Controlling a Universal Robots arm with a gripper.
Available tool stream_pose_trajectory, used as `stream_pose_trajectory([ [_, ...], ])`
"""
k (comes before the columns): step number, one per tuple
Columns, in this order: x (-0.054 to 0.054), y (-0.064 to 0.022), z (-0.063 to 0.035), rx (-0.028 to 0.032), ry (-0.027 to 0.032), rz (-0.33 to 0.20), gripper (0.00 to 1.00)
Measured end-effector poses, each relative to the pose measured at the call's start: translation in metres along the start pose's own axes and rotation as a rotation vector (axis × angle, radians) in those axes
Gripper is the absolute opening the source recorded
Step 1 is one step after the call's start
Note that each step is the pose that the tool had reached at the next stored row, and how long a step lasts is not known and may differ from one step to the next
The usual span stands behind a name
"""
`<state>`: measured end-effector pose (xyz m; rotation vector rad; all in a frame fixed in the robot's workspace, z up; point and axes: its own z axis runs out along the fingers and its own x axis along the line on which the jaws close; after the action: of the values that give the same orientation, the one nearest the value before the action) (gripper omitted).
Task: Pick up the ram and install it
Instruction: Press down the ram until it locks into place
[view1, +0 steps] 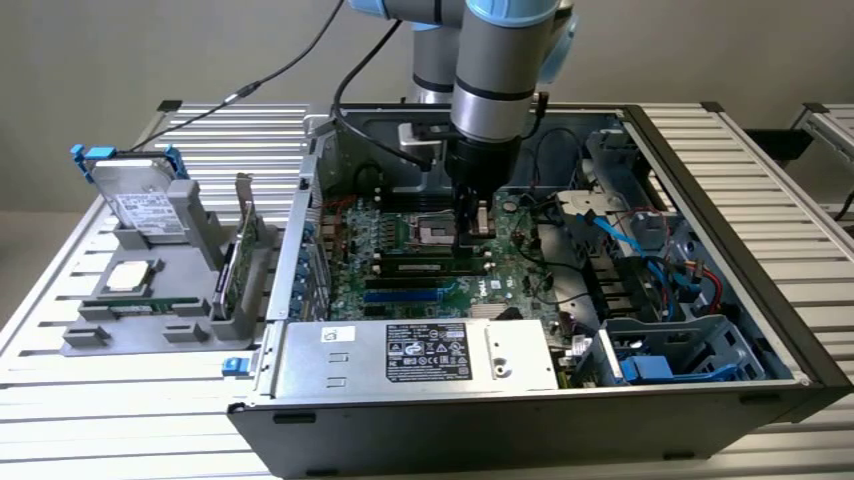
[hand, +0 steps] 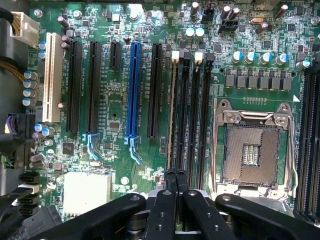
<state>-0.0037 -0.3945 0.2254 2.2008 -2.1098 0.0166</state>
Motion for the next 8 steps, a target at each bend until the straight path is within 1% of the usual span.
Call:
stream_pose_trajectory([
  [3, 0.0, 0.0, 0.0, 0.0, -0.0003, 0.0, 0.1],
  [5, -0.0001, 0.0001, -0.0018, 0.0008, -0.0024, 0.0, 0.1],
  [7, 0.0003, 0.0016, -0.0051, 0.0002, -0.0011, 0.0, 0.1],
  [8, 0.0003, 0.0027, -0.0058, 0.0004, -0.0013, 0.0, 0.1],
])
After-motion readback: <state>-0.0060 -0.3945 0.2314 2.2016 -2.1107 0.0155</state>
